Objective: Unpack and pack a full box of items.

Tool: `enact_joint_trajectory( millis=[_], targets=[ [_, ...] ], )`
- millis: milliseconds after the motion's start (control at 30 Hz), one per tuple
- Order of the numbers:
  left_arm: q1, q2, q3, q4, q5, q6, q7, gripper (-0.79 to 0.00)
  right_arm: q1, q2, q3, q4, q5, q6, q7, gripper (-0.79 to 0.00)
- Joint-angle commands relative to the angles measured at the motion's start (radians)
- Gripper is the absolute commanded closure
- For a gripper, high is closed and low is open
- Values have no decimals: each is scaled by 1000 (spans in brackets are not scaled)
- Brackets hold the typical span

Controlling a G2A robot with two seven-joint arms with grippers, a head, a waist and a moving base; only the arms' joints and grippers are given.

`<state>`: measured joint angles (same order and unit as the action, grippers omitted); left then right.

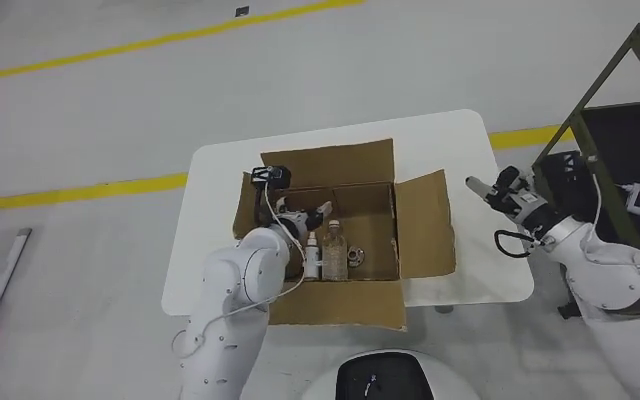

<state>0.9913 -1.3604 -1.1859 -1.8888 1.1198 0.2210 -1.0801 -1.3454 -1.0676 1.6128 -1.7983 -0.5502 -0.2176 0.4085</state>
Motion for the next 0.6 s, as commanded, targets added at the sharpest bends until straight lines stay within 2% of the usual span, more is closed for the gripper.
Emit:
enact_joint_trajectory(
  millis=[0,33,200,400,467,567],
  targets=[
    [0,0,10,-3,70,-9,-1,-785,-17,0,9,-13,-30,1,-21,-95],
    [0,0,10,-3,70,-9,-1,-785,-26,-1,11,-20,-34,2,-40,0],
    [0,0,10,-3,70,-9,-1,-785,-68,-3,6,-62,-100,21,-102,0],
    [0,0,10,-3,70,-9,-1,-785,-65,-6,-25,-80,-116,17,-86,0],
    [12,0,4,21,49,-26,28,-785,-56,-7,-38,-71,-113,14,-83,0],
    [-12,-5,40,81,25,-70,23,-785,-41,-9,-58,-63,-120,14,-81,0]
  ],
)
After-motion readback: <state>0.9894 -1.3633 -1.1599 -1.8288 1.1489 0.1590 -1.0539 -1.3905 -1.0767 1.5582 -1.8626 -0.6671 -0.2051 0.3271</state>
